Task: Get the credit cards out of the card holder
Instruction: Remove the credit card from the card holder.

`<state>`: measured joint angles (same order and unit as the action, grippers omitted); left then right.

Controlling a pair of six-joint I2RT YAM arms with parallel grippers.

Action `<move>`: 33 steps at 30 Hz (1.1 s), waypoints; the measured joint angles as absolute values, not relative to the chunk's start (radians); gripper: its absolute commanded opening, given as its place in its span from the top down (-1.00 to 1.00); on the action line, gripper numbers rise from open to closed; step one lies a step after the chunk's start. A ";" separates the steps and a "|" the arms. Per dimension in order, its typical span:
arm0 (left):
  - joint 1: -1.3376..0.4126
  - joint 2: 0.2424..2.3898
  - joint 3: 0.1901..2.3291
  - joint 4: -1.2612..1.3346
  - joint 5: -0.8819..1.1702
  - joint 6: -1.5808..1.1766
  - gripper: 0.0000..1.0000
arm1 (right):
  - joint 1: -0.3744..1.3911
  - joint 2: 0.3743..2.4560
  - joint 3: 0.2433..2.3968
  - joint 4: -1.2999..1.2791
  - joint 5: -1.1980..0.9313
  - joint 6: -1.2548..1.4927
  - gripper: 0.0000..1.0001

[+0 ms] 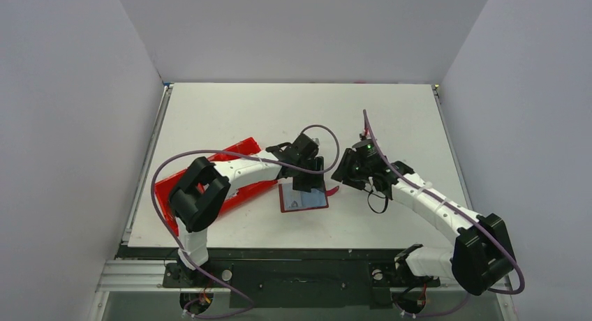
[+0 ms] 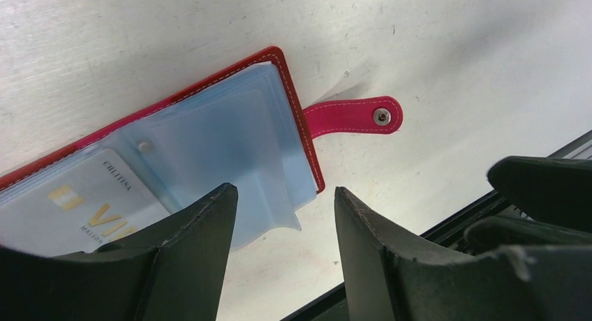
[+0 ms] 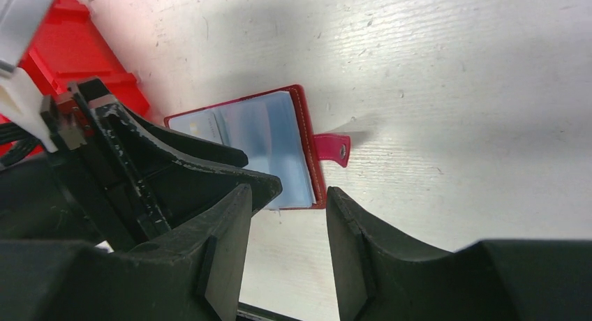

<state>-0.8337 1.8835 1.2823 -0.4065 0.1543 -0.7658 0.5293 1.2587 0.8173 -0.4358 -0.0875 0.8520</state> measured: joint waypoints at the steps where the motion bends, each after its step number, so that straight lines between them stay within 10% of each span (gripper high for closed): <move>1: -0.836 1.892 1.288 -0.407 0.157 -0.766 -0.04 | 0.524 1.251 0.817 -0.442 -0.084 0.852 0.20; 33: -0.803 1.808 1.344 -0.498 0.115 -0.754 -0.14 | 0.514 1.225 0.806 -0.460 -0.088 0.843 0.05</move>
<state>-0.8032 1.8076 1.3441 -0.4976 0.1150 -0.7540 0.5144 1.2247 0.8059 -0.4603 -0.0875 0.8429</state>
